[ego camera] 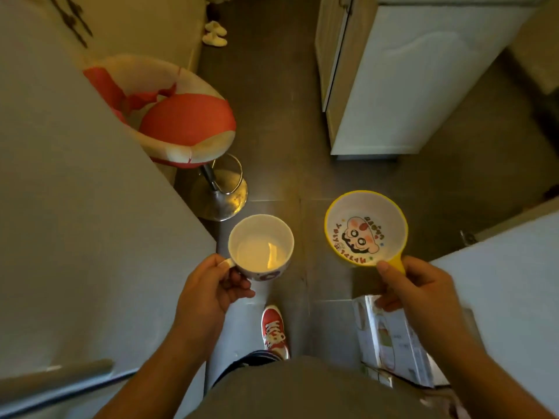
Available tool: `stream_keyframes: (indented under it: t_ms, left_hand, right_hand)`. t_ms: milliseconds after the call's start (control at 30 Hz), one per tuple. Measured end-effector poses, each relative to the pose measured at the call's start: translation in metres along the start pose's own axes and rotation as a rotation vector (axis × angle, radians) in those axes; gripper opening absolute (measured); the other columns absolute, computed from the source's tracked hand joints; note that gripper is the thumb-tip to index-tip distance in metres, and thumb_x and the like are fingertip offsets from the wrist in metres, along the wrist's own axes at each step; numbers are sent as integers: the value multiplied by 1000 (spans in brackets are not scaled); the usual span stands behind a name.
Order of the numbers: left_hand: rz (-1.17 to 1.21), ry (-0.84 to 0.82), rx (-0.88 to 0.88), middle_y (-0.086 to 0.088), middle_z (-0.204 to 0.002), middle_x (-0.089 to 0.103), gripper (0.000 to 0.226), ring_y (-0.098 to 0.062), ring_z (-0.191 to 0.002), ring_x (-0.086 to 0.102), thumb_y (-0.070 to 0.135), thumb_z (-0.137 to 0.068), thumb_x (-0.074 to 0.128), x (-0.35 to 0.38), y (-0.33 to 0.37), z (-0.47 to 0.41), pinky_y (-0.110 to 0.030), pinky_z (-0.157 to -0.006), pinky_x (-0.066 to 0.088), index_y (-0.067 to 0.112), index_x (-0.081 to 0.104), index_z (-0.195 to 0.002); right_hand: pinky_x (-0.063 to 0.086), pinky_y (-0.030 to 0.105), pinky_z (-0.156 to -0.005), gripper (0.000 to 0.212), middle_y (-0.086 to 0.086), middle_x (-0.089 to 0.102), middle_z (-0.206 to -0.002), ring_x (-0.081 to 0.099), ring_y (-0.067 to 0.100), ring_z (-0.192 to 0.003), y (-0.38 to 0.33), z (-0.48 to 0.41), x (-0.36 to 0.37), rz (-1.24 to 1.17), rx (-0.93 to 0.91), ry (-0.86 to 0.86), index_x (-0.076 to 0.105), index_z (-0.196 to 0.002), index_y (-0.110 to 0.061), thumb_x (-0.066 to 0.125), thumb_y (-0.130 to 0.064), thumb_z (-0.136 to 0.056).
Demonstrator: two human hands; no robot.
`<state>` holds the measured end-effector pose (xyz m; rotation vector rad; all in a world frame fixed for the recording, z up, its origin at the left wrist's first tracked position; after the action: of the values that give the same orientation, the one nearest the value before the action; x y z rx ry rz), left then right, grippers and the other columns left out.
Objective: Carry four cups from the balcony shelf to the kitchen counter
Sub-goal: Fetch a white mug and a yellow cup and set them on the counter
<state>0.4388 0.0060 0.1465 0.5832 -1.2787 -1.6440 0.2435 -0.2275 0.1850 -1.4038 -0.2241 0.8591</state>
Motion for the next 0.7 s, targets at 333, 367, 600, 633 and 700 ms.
stream_keyframes:
  t_ms: [333,367,600,633,700]
  left_hand:
    - [-49,-226,-74,-5,-63,68,37,-16,-63,69,13,-102,38,120,43,-158,-31,-63,61,14,64,-76]
    - [-53,-252,-83,-4,-62,68,41,-16,-63,69,13,-102,38,136,45,-171,-32,-63,61,18,66,-72]
    - [-131,-423,-100,-4,-60,65,54,-16,-61,67,11,-101,37,257,50,-267,-31,-61,60,27,67,-59]
    - [-134,-429,-108,-5,-59,65,55,-16,-60,66,10,-101,36,272,51,-281,-30,-59,60,26,66,-58]
    - [-132,-429,-128,-5,-57,64,53,-16,-57,66,7,-100,35,297,54,-303,-30,-57,59,21,65,-60]
  right_hand:
    - [59,28,-48,22,10,73,-63,70,27,-51,26,-75,-60,-4,187,257,69,-76,-1,64,-18,-89]
    - [58,26,-45,22,8,74,-64,70,26,-51,32,-81,-66,-14,217,275,69,-75,0,64,-17,-89]
    - [56,24,-44,21,3,74,-62,70,22,-51,62,-154,-114,-58,356,396,69,-74,-4,64,-17,-90]
    - [59,31,-47,22,4,73,-61,70,24,-50,64,-169,-122,-55,365,407,69,-73,-4,65,-18,-89]
    - [61,39,-53,21,6,73,-61,69,26,-49,62,-197,-136,-61,376,424,69,-72,-3,67,-18,-87]
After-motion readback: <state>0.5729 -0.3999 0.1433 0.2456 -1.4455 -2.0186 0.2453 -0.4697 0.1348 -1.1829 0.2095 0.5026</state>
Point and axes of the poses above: each hand's wrist, its own z-axis away from the middle knuckle, its own x-axis out of the palm, y = z × x, the point moved 5 cm from there along -z, towards the middle knuckle
